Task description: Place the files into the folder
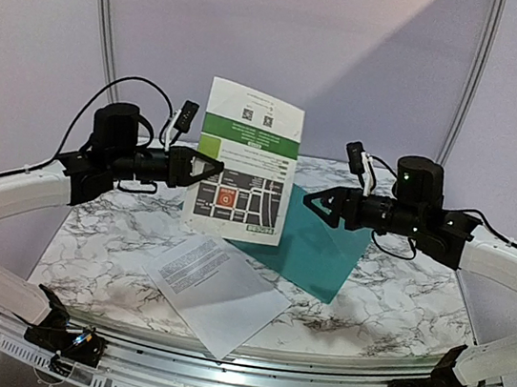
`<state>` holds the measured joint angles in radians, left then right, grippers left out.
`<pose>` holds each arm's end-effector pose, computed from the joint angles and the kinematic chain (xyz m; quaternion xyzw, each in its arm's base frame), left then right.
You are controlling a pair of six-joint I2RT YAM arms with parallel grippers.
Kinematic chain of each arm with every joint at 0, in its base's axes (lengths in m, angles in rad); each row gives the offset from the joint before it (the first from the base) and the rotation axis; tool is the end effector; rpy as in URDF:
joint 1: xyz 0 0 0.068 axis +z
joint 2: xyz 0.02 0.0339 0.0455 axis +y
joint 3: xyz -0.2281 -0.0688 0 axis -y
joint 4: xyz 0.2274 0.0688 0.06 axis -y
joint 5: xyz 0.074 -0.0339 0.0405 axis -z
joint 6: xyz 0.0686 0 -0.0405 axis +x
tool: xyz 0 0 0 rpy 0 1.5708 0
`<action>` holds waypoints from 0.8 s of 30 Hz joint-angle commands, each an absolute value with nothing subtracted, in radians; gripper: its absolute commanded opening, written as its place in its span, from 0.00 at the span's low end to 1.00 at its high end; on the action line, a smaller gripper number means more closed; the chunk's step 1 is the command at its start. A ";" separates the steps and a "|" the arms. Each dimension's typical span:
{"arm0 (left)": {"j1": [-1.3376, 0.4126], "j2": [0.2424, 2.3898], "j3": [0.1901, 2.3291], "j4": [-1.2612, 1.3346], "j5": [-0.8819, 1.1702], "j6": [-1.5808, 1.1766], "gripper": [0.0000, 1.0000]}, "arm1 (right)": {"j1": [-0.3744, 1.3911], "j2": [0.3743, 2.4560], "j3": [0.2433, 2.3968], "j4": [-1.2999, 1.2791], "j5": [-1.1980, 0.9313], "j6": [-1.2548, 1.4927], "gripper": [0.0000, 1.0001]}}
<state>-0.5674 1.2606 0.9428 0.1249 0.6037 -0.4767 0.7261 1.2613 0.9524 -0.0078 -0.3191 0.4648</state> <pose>0.2432 -0.2012 0.2916 0.2222 0.7277 -0.5016 0.4117 0.2232 0.2270 0.2755 -0.1966 0.7805 0.4314 0.4074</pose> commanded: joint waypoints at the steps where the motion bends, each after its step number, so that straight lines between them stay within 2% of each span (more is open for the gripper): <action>1: -0.553 1.267 1.059 -0.230 0.381 -0.370 0.00 | 0.725 1.248 0.938 -0.133 -0.094 0.465 0.88; 2: -0.551 1.280 1.090 -0.283 0.335 -0.361 0.00 | 0.725 1.253 0.940 -0.153 -0.070 0.466 0.94; 4: -0.546 1.305 1.151 -0.378 0.243 -0.339 0.00 | 0.724 1.261 0.938 -0.183 -0.026 0.472 0.98; 14: -0.540 1.353 1.335 -0.563 0.060 -0.202 0.00 | 0.725 1.274 0.904 -0.224 0.152 0.507 0.99; 19: -0.529 1.385 1.433 -0.643 0.040 -0.165 0.00 | 0.724 1.251 0.818 -0.139 0.176 0.482 0.99; 24: -0.520 1.507 1.565 -0.767 0.070 -0.143 0.00 | 0.723 1.199 0.735 -0.074 0.192 0.502 0.99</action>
<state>-0.5392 1.4128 1.4868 -0.6369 0.0666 -0.1852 0.7261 1.2427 0.7757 -0.1268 0.1535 0.4900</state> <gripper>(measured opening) 0.006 0.988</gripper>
